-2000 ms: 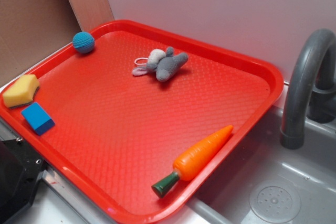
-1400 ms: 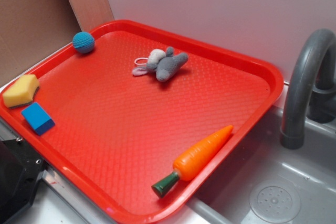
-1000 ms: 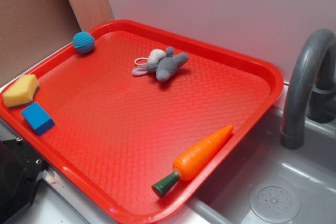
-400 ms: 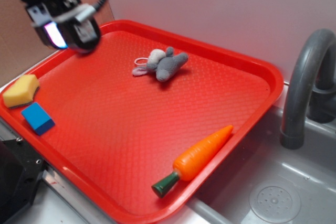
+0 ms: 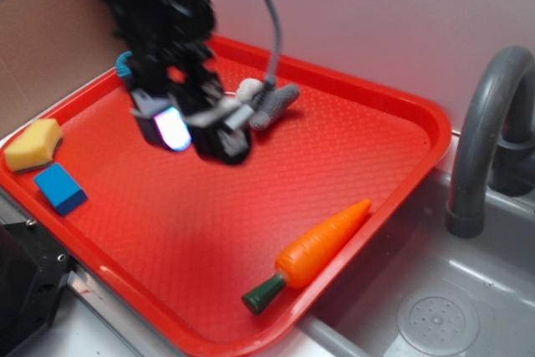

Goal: Grab the carrot.

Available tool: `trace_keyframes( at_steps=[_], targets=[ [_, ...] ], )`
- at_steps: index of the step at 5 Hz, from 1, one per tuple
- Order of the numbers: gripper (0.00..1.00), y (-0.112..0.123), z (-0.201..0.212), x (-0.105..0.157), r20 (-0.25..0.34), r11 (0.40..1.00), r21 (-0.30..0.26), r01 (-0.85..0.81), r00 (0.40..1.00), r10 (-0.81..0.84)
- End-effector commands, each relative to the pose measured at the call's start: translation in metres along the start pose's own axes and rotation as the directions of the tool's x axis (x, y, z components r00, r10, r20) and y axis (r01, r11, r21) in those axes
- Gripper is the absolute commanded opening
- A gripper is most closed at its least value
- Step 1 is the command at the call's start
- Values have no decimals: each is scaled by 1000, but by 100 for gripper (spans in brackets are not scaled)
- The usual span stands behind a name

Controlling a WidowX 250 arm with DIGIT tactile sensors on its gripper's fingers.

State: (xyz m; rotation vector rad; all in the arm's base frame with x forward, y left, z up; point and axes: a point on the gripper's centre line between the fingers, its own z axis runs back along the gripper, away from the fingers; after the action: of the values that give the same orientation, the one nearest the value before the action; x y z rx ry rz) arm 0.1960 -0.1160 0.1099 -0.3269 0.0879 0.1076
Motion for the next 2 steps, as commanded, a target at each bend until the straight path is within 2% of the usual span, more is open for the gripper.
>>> trace_keyframes(
  at_steps=[1,2],
  targets=[
    [100,-7,-57,28,-66,1000,17,-23,998,24],
    [100,-39,-76,24,-87,997,-23,71,994,-73]
  ],
)
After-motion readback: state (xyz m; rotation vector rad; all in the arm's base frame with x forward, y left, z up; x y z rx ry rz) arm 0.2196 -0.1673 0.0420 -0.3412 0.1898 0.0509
